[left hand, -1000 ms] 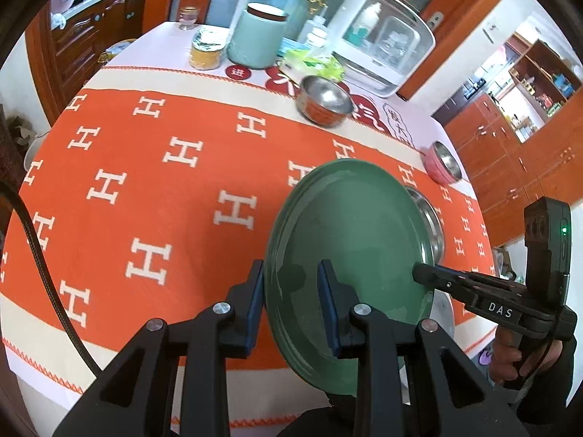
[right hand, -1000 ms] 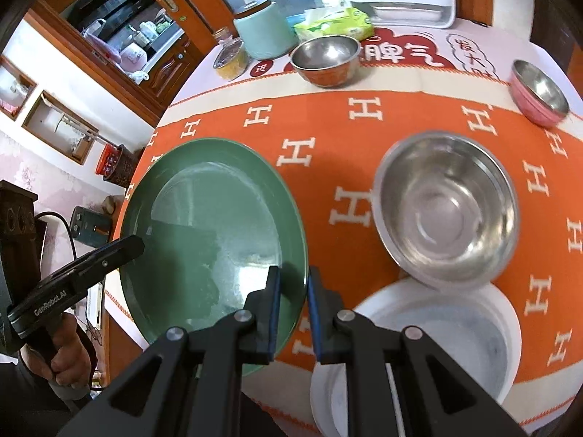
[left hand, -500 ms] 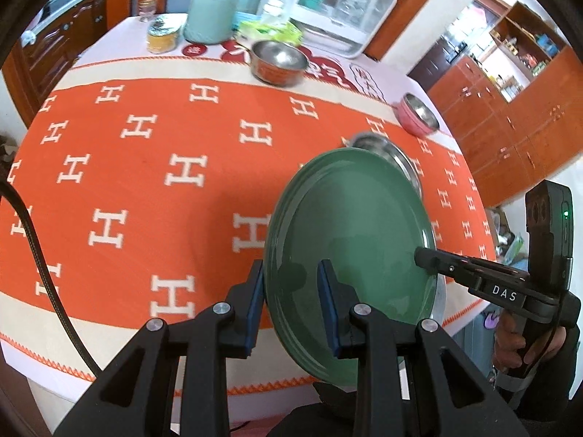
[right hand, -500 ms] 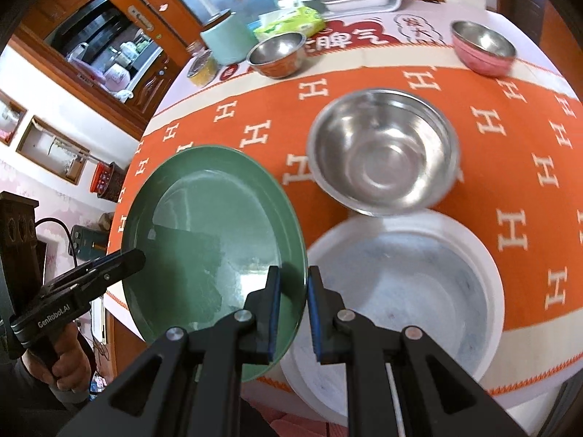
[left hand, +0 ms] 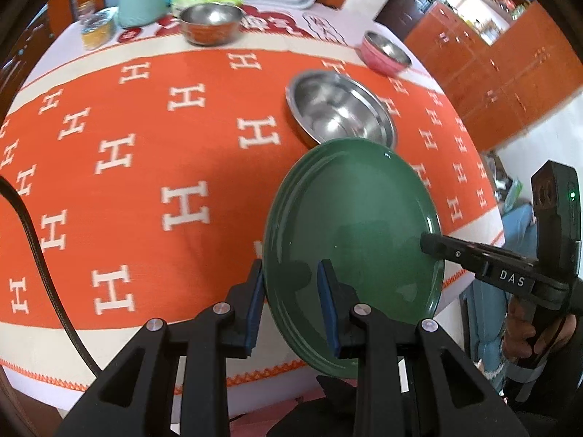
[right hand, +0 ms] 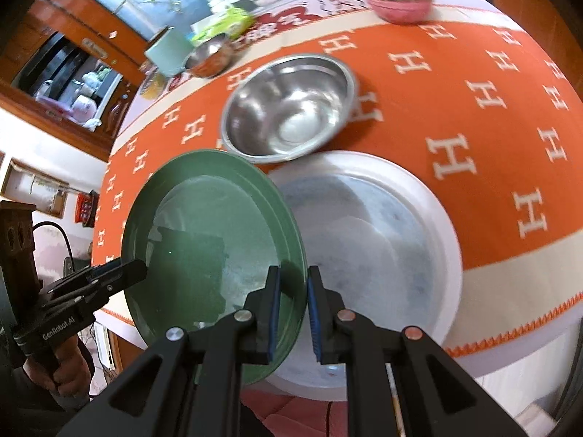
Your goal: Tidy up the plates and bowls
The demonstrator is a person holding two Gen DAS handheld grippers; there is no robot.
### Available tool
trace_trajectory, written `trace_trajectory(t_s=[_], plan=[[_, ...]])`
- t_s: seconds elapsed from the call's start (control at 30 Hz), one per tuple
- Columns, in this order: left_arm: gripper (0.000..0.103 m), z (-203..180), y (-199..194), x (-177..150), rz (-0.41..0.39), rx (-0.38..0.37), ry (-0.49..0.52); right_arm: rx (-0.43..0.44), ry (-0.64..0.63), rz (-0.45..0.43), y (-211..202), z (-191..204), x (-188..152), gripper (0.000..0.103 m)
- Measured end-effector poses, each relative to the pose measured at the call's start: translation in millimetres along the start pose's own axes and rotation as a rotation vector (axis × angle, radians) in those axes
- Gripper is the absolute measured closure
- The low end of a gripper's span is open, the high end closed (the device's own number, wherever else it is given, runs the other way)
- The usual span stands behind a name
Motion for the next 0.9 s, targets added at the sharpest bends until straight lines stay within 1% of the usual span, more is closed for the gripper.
trace_trajectory(t_s=[0.2,0.37,0.7,0.9], plan=[[0.077,-16,26,-4,0.068,0.015,0.040,-0.023,0.043,0.022,5,-27,-12,0.089],[0.077,-26,43,-6,0.096,0.046,0.035,-0.034,0.043,0.040,7,-43,-17,0.089],[0.077,-33,68,-10,0.117,0.096,-0.008,-0.064,-0.023,0.051,12,-62,-18,0.089],[0.077,-34,75,-15,0.121,0.101,-0.040,-0.083,-0.057,0.049,16,-66,-19,0.089]])
Point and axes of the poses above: each gripper's, at about its wrist camera, not at the fingertips, and y roughly the way its jaws point, z to its left, x to its top, the point moved 10 cm from there along y, roughly the way its jaws point, and after that the axes turned 14 degrees about -x, right-handed, at the moved point
